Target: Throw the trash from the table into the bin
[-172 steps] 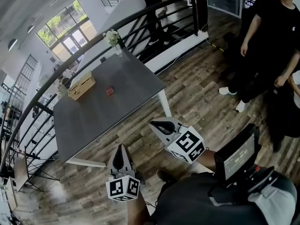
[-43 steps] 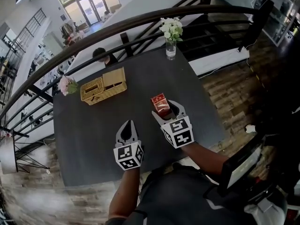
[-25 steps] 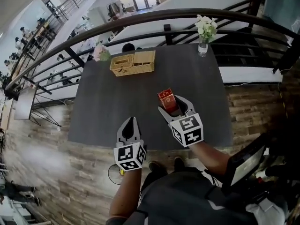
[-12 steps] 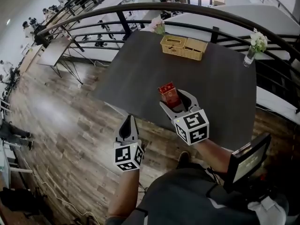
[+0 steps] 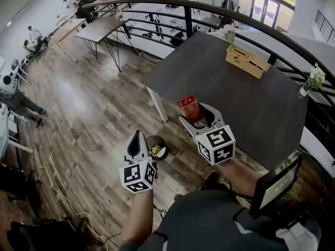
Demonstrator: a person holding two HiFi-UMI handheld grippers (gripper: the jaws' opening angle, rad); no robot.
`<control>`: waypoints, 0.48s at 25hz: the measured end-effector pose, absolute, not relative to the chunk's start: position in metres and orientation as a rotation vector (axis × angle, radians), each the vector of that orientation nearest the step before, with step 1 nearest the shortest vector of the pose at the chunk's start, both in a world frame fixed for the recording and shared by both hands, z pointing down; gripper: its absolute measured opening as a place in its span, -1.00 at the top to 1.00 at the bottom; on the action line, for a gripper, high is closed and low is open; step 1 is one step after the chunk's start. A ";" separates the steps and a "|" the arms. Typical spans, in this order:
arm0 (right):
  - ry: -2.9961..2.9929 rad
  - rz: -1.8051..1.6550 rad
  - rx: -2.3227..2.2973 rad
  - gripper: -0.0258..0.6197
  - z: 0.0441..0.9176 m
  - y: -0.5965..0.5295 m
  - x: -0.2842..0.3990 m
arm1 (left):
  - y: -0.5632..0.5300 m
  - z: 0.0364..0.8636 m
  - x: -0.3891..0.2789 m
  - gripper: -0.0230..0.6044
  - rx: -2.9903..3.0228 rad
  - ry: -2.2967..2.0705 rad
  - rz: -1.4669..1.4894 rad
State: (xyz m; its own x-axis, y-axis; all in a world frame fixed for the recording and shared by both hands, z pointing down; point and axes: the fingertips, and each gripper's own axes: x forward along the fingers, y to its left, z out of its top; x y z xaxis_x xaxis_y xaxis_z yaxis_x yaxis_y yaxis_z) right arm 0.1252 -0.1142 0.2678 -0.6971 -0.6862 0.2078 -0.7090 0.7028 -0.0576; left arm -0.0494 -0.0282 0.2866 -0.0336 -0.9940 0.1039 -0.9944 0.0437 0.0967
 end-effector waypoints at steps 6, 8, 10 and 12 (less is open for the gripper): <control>-2.770 0.195 1.019 -0.01 0.272 -0.072 0.058 | 0.025 0.293 -0.109 0.89 1.986 -2.236 -0.015; -2.775 0.179 0.986 -0.01 0.275 -0.060 0.039 | 0.042 0.299 -0.126 0.89 1.954 -2.253 -0.010; -2.778 0.173 0.960 0.00 0.277 -0.052 0.022 | 0.056 0.302 -0.141 0.89 1.922 -2.265 -0.032; -2.781 0.171 0.934 0.00 0.278 -0.046 0.005 | 0.063 0.301 -0.152 0.89 1.915 -2.275 -0.049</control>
State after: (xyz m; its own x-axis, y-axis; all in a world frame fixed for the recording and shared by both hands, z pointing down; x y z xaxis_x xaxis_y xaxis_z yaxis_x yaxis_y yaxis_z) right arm 0.0050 -0.0461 0.2784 -0.7798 -0.5834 0.2271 -0.6068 0.7935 -0.0452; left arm -0.1523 0.0630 0.3011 -0.1624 -0.9810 0.1066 -0.9755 0.1759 0.1325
